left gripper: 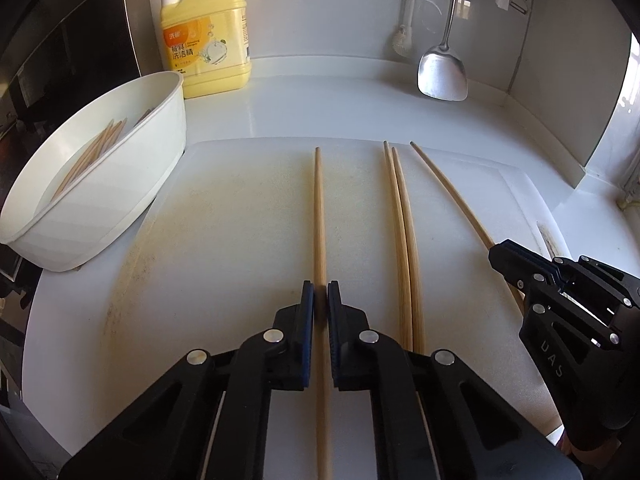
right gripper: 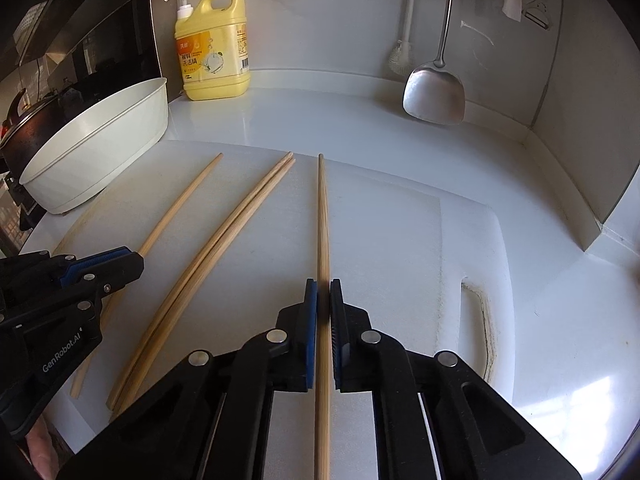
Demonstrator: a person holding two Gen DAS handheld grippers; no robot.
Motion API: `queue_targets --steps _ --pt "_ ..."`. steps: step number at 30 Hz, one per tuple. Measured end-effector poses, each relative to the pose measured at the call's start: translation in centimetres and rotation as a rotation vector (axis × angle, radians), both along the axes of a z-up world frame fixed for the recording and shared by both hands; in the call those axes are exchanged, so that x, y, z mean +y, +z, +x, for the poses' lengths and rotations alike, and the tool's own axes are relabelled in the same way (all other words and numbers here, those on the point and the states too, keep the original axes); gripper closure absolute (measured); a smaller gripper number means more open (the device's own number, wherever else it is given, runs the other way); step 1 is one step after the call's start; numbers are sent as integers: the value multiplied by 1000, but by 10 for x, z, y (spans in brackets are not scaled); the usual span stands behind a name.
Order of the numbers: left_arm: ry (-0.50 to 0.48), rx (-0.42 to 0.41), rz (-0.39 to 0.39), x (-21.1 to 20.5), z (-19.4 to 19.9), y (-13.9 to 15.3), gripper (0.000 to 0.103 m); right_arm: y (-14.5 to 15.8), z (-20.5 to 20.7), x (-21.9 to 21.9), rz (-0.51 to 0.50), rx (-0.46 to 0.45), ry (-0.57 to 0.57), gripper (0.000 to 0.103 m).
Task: Organize utensils
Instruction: 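Carry both held chopsticks over the white basin and lower them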
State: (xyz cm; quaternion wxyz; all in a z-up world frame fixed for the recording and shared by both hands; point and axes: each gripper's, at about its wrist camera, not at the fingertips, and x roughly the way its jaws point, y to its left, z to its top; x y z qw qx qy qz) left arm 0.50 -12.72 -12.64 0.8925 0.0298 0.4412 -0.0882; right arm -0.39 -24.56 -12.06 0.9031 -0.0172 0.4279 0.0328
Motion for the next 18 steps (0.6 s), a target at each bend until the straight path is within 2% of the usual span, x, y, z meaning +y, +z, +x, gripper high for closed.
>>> queue_targets --steps 10,13,18 --pt "0 101 -54 11 3 5 96 6 -8 -16 142 40 -63 97" --pt "-6 97 -49 15 -3 19 96 13 -12 -18 164 41 -80 97" --pt "-6 70 -63 29 -10 60 96 42 -17 -20 185 9 -89 97"
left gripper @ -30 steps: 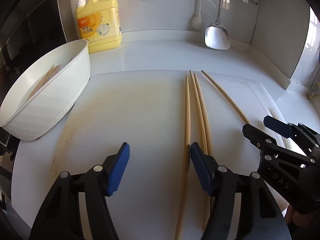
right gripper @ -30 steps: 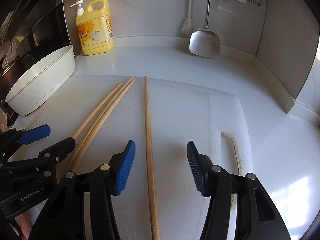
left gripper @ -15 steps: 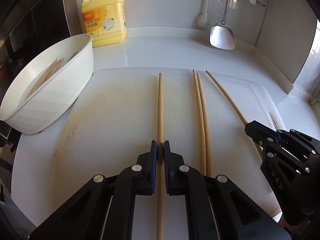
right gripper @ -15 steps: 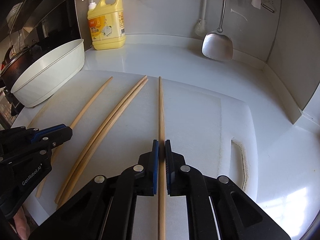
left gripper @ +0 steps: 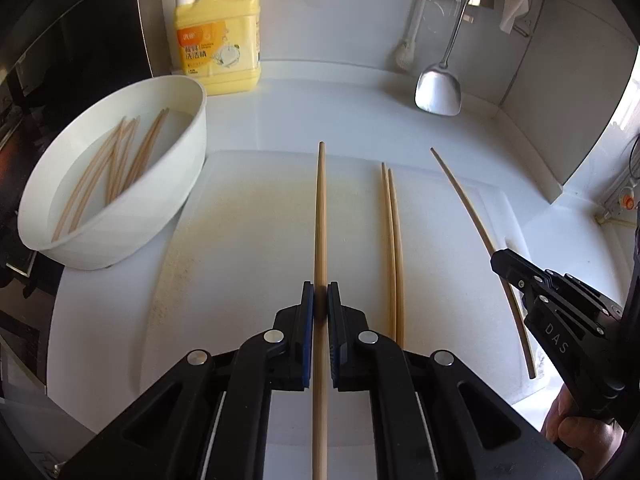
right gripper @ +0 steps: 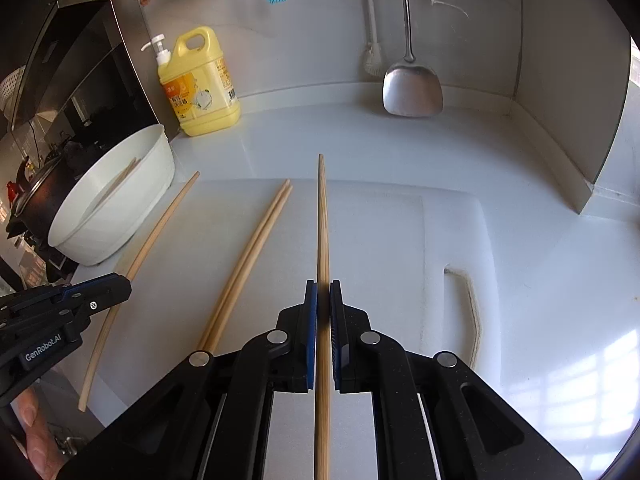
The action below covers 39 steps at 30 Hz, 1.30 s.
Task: Organize utensils
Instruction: 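Carry both held chopsticks over the white basin and lower them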
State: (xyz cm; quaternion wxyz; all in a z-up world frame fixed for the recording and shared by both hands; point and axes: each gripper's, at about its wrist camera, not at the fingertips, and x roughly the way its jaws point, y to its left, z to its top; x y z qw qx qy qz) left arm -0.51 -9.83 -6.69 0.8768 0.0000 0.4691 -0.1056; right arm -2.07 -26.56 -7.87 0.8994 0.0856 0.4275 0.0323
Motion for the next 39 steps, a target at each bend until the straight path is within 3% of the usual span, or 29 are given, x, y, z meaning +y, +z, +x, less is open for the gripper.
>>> queue_targets --steps 9,18,28,39 --pt "59 -88 -23 59 0 72 96 70 14 29 20 -92 41 97" --pt "116 -129 25 176 44 91 96 106 83 131 77 -150 100 97" --pt "45 -66 26 269 130 60 96 89 165 262 137 -82 108 97" --pt "28 25 -49 286 175 16 96 39 205 315 150 84 152 97"
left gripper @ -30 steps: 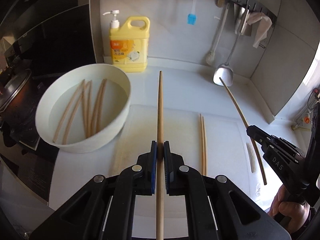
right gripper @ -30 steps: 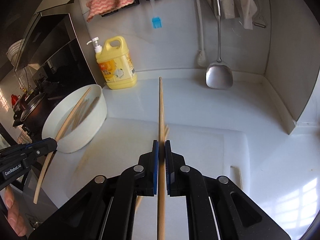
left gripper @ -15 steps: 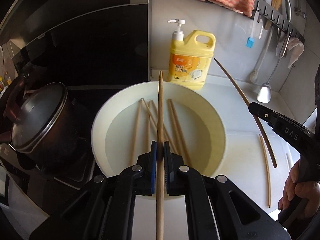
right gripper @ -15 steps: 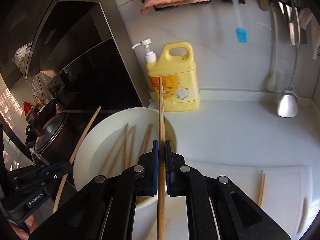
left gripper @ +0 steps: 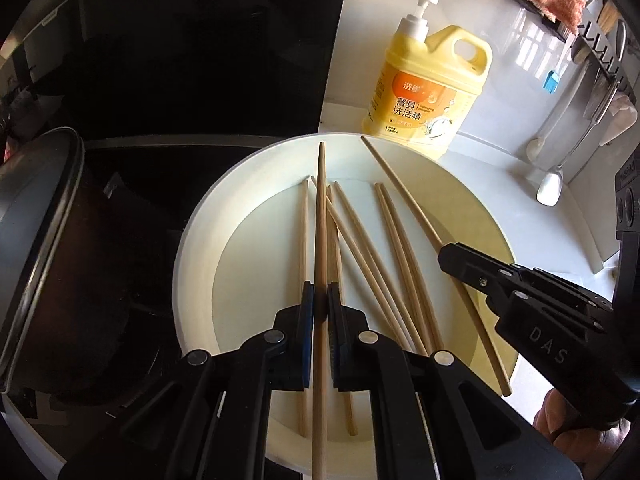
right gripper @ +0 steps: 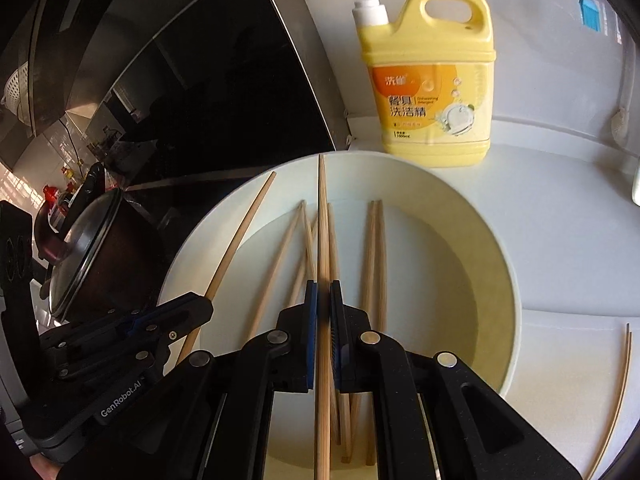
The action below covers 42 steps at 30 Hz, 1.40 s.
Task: Organize utensils
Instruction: 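Carry both held chopsticks over the white basin and lower them, then open the left tool while the right tool opens, dropping both chopsticks into the basin, then withdraw both open tools back over the cutting board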
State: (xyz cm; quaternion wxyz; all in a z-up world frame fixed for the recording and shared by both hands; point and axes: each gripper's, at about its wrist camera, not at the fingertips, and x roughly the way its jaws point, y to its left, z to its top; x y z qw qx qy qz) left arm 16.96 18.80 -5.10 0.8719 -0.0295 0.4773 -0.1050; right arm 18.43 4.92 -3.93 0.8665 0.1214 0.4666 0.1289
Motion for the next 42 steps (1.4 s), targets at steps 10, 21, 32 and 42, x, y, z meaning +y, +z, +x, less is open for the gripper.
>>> queue_targets --steps 10,21,32,42 --pt "3 56 4 -3 11 -21 96 -23 13 0 -6 98 6 97" --pt "21 121 26 -5 20 -39 95 -38 20 1 -3 156 20 97" --pt "34 114 53 -3 15 -31 60 -29 19 -6 -10 139 -13 89" --pt "96 -9 110 21 -7 10 15 3 -10 -30 -8 50 -89 57"
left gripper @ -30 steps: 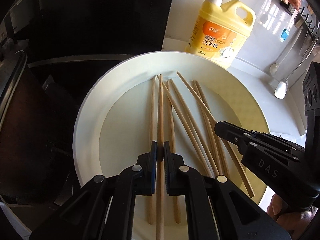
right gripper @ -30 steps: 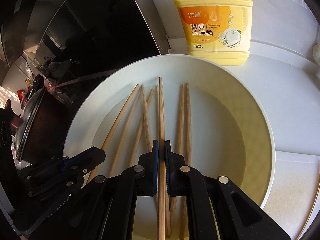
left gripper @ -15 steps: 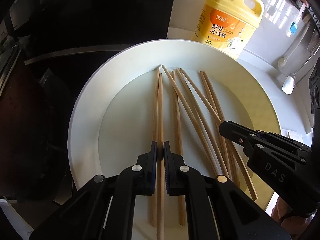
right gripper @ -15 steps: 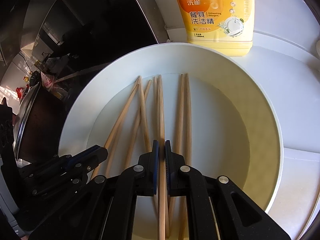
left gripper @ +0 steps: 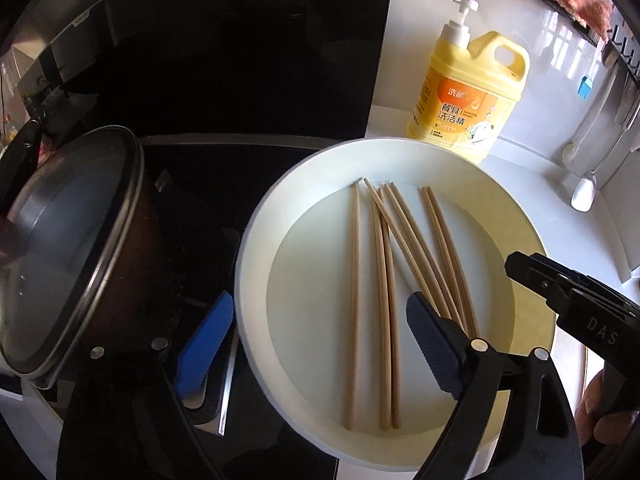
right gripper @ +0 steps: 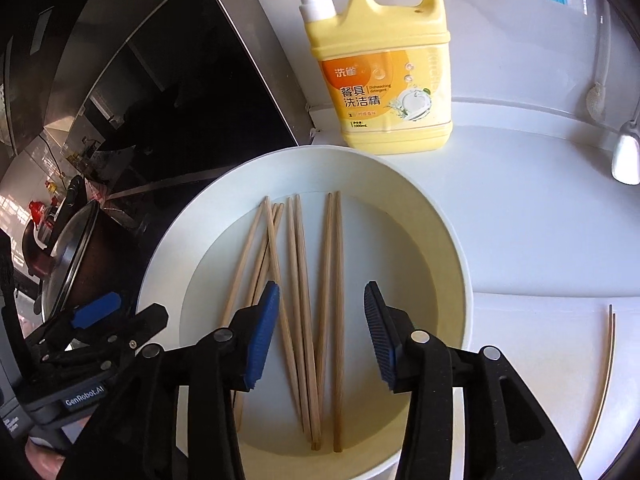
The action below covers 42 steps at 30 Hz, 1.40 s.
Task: Organize utensils
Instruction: 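Withdraw both open tools back over the cutting board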
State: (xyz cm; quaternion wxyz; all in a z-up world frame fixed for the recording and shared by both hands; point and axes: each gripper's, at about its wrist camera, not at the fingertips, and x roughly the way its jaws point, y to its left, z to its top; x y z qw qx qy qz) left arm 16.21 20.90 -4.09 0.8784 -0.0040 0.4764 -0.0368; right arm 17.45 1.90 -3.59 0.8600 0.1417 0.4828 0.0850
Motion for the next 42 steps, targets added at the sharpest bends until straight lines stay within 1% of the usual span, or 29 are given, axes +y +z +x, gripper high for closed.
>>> queue_targets --steps 5,10,14,16,23,27,29,31,34,37,39,42 --pt "-29 -13 -8 2 -9 11 12 7 -18 -3 -3 3 -26 54" --pt "-89 -37 6 -6 -19 20 8 22 -39 -8 -21 -28 -69 47" --pt "-144 -51 -4 -18 -27 26 8 31 -59 -18 -44 -39 -124 45" --pt "-173 -49 -11 -28 -28 28 8 34 -73 -27 -54 -42 -156 44" --pt "-261 -71 -17 -75 -34 36 8 35 -112 -67 -61 -30 -262 43" --pt "-290 -77 -29 -103 -47 37 8 36 -136 -95 -71 -33 -308 43" --pt "-300 -84 -35 -119 -56 39 8 35 -149 -111 -73 -33 -329 40" --pt "-306 -93 -37 -135 -67 39 8 33 -161 -127 -76 -35 -341 40" --pt "-296 -85 -37 -160 -82 36 8 29 -178 -155 -75 -35 -344 40" --pt "-249 -73 -48 -184 -98 35 8 27 -193 -182 -81 -37 -321 39" --pt "-220 -59 -71 -198 -110 35 8 26 -203 -199 -80 -41 -305 39" --pt "-172 -55 -64 -215 -125 33 8 22 -213 -222 -81 -55 -275 37"
